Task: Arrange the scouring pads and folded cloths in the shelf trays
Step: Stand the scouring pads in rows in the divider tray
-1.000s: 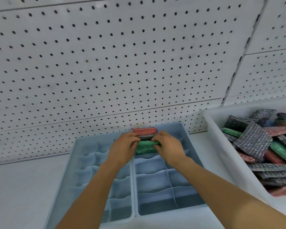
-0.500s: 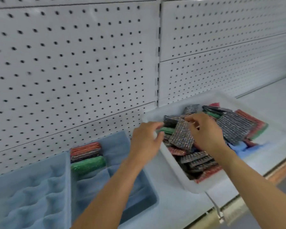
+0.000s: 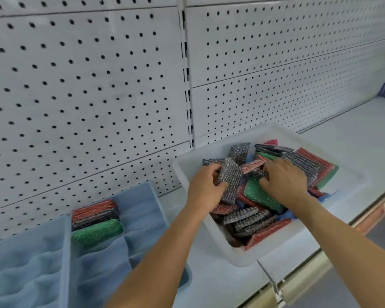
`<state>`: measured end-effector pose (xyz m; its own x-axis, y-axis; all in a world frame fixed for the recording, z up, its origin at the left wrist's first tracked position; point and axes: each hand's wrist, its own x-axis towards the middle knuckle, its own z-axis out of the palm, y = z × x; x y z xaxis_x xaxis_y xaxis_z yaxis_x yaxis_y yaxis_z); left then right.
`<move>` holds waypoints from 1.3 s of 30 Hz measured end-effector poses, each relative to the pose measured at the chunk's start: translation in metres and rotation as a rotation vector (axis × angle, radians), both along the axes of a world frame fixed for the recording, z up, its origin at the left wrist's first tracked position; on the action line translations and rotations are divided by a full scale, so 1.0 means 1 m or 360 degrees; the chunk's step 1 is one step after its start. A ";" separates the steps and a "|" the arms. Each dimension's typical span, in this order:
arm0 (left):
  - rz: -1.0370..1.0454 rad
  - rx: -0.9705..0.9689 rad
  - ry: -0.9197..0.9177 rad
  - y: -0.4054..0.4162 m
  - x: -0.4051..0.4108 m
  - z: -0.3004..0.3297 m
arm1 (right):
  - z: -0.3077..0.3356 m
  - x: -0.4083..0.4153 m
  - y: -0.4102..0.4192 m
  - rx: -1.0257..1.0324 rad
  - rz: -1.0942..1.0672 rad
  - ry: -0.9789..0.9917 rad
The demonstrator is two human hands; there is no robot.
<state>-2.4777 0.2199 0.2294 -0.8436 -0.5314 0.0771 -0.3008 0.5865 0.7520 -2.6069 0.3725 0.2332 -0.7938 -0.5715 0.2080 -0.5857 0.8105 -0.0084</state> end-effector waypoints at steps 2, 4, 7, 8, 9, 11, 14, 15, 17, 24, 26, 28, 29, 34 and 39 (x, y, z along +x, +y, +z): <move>0.0053 0.0235 0.0200 -0.001 0.009 0.007 | 0.006 0.007 0.000 -0.0315 0.0030 0.0031; 0.0125 0.0412 0.0363 -0.004 0.022 0.016 | 0.012 0.016 -0.003 -0.0580 0.0072 0.0048; 0.0206 0.0680 0.0596 -0.013 0.046 0.028 | 0.020 0.033 -0.012 -0.0850 0.0232 0.0121; 0.0224 0.0732 0.0646 -0.016 0.056 0.032 | 0.023 0.039 -0.015 -0.0905 0.0274 0.0166; 0.0237 0.0751 0.0686 -0.020 0.068 0.036 | 0.026 0.046 -0.019 -0.0952 0.0299 0.0214; 0.0280 0.0744 0.0722 -0.029 0.093 0.040 | 0.034 0.057 -0.027 -0.1050 0.0333 0.0309; 0.0330 0.0620 0.0691 -0.051 0.142 0.041 | 0.043 0.073 -0.041 -0.1126 0.0384 0.0401; 0.0353 0.0539 0.0654 -0.060 0.160 0.039 | 0.044 0.079 -0.046 -0.1134 0.0390 0.0416; 0.0425 0.0366 0.0549 -0.082 0.195 0.035 | 0.045 0.094 -0.055 -0.1182 0.0379 0.0390; 0.0466 -0.0331 -0.0065 -0.138 0.257 0.013 | 0.039 0.145 -0.093 -0.1807 0.0516 -0.0515; 0.0392 -0.0386 -0.0182 -0.144 0.258 0.004 | 0.038 0.157 -0.101 -0.1791 0.0576 -0.0668; 0.0356 -0.0446 -0.0221 -0.147 0.255 -0.002 | 0.034 0.164 -0.105 -0.1733 0.0629 -0.0806; 0.0348 -0.0455 -0.0245 -0.148 0.254 -0.004 | 0.032 0.167 -0.106 -0.1717 0.0649 -0.0850; 0.0333 -0.0216 -0.0162 -0.156 0.258 -0.002 | 0.020 0.173 -0.107 -0.1642 0.0688 -0.0876; 0.0376 -0.0306 -0.0334 -0.160 0.252 -0.010 | 0.014 0.181 -0.110 -0.1664 0.0630 -0.1012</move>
<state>-2.2262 0.0601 0.2196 -0.7076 -0.7059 0.0328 -0.5805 0.6071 0.5426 -2.4256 0.2621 0.2471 -0.7327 -0.5852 0.3474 -0.4426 0.0220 -0.8965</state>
